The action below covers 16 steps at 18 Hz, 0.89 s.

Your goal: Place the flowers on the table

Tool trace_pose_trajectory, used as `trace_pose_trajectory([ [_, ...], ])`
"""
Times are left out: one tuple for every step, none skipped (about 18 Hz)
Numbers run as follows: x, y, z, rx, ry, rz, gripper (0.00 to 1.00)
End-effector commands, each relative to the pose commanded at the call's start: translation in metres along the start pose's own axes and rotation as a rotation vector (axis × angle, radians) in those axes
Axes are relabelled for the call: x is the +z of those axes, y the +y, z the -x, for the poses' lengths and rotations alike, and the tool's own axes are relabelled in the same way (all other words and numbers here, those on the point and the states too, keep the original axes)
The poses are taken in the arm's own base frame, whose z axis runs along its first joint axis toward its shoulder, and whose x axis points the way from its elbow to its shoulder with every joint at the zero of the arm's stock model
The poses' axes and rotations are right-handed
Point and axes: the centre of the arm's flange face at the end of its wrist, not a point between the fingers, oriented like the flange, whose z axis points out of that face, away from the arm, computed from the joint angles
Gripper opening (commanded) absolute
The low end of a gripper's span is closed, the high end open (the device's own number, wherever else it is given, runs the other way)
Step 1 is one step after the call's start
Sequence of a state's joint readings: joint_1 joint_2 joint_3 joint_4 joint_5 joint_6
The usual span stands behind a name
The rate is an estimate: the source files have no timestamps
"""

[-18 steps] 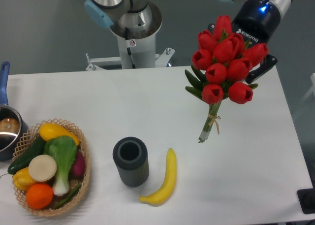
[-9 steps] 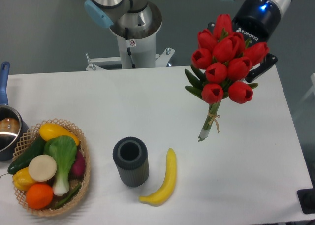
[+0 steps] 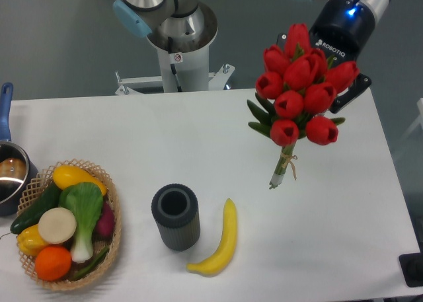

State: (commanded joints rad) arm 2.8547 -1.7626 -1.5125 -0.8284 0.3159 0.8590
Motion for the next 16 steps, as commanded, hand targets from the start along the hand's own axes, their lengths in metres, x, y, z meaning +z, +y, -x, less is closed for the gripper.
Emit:
trace_pose_trajectory([
  [0.001, 0.004, 0.001, -0.003, -0.006, 0.009, 0.49],
  [0.004, 0.005, 0.002, -0.003, -0.009, 0.022, 0.49],
  [0.007, 0.007, 0.003, 0.0, -0.026, 0.046, 0.49],
  [0.007, 0.01, 0.005, 0.004, -0.053, 0.078, 0.49],
  [0.007, 0.011, 0.006, 0.005, -0.077, 0.109, 0.49],
  [0.006, 0.014, 0.008, 0.002, -0.1, 0.136, 0.49],
  [0.006, 0.017, 0.007, 0.001, -0.121, 0.163, 0.49],
  [0.003, 0.017, 0.004, 0.004, -0.151, 0.194, 0.49],
  [0.001, 0.02, 0.002, 0.007, -0.183, 0.234, 0.49],
  [0.0, 0.024, 0.0, 0.008, -0.217, 0.277, 0.49],
  [-0.004, 0.024, -0.001, 0.009, -0.252, 0.318, 0.49],
  [-0.003, 0.028, -0.003, -0.005, -0.271, 0.363, 0.49],
  [0.002, 0.029, -0.007, -0.013, -0.285, 0.416, 0.49],
  [0.005, 0.034, -0.009, -0.018, -0.304, 0.473, 0.49],
  [0.007, 0.037, -0.011, -0.022, -0.326, 0.524, 0.49],
  [0.009, 0.039, -0.013, -0.025, -0.344, 0.572, 0.49],
])
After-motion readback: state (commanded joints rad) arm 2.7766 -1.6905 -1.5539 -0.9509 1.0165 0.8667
